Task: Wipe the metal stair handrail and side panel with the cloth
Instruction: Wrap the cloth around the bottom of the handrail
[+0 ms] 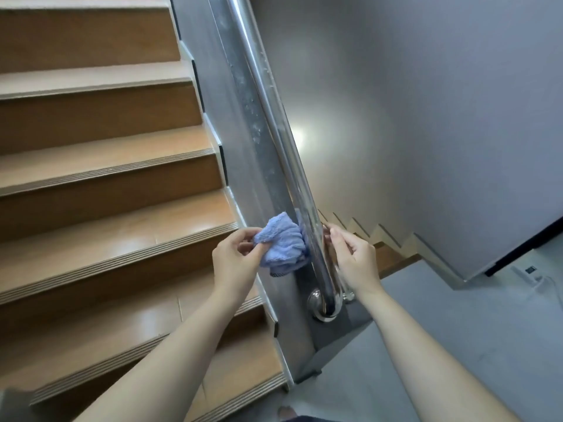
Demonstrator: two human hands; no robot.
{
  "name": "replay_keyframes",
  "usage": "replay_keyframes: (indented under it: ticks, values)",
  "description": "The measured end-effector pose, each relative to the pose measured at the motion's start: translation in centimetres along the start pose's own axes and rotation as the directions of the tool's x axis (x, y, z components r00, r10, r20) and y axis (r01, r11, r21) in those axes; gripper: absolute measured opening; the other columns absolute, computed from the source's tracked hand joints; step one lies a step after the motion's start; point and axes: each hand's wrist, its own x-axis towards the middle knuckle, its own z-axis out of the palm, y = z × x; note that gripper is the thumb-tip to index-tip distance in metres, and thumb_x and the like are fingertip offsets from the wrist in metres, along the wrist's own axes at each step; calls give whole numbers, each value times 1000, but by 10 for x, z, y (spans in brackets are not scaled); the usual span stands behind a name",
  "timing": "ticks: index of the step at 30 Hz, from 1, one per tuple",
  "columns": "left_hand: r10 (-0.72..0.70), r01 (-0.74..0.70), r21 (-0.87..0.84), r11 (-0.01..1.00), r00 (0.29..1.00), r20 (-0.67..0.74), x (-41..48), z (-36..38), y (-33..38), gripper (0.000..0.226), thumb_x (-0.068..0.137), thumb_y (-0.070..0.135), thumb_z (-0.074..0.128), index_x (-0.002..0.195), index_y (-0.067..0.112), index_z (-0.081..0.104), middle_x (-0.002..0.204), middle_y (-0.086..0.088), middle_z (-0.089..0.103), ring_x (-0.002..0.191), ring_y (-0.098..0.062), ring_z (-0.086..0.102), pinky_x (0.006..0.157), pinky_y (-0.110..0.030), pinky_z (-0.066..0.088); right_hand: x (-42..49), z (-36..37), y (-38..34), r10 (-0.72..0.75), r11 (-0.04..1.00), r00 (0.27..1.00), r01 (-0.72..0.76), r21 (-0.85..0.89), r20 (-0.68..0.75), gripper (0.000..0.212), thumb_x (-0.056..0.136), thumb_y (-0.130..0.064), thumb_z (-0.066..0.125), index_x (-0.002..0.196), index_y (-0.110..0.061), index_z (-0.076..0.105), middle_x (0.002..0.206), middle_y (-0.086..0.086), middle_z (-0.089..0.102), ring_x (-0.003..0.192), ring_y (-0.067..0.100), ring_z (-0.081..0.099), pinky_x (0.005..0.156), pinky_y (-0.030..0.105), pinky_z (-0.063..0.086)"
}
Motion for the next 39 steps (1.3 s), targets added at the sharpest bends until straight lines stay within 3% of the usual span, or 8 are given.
replay_keyframes:
  ticks: [7,12,14,22,27,32,36,39]
  values:
    - [234,-234,-13,972,972,11,33,-33,62,24,78,15,77,79,38,72,77,12,74,72,-10,67,65,-31,56,43,16,-71,-116,985,993,115,129,-1,44,90,-46,57,130,-27,56,122,-19,61,113,-8,56,86,5,45]
    - [325,-323,-79,943,946,19,46,-36,91,30,80,7,74,81,37,73,76,12,75,71,-9,69,65,-23,57,61,35,-120,-194,929,976,150,339,100,52,82,-42,69,130,-27,57,121,-9,67,108,5,64,77,18,55]
    - [331,-325,-118,938,943,35,51,-36,98,30,81,4,73,83,34,73,78,8,75,74,-11,71,69,-27,58,65,41,-129,-200,906,975,147,398,96,53,81,-38,73,129,-25,57,119,-4,69,107,13,66,79,26,58]
    - [250,-189,-356,915,959,132,62,-38,97,25,86,-7,63,96,14,71,86,-1,76,81,-15,73,79,-33,58,68,57,-129,-83,806,989,-4,591,120,62,67,-33,86,124,-34,61,116,1,70,106,20,68,74,31,58]
    - [237,-135,-433,891,953,190,76,-40,94,32,83,-4,68,110,13,71,96,1,77,91,-12,73,82,-25,57,67,65,-126,-4,813,1000,6,583,-6,58,69,-29,85,122,-23,62,117,9,68,106,31,67,75,53,58]
    - [162,-113,-415,903,983,86,111,-43,92,32,89,11,67,121,8,69,118,-3,72,102,-3,66,96,-20,51,74,60,-134,51,790,980,79,608,-193,57,69,-24,83,122,-32,62,111,1,71,96,26,70,70,51,58]
    - [63,-63,-426,902,998,-14,158,-37,84,32,96,15,55,125,7,64,126,-5,68,119,-12,62,109,-36,45,91,50,-147,23,789,936,199,581,-352,53,73,-16,80,120,-36,63,93,-11,73,77,18,71,60,45,57]
    - [28,-38,-371,928,999,-31,193,-30,78,34,98,19,50,129,10,62,131,-3,65,124,-14,59,111,-40,43,106,46,-154,26,807,901,237,541,-433,61,75,-17,78,127,-40,56,101,-16,72,85,18,72,62,45,59]
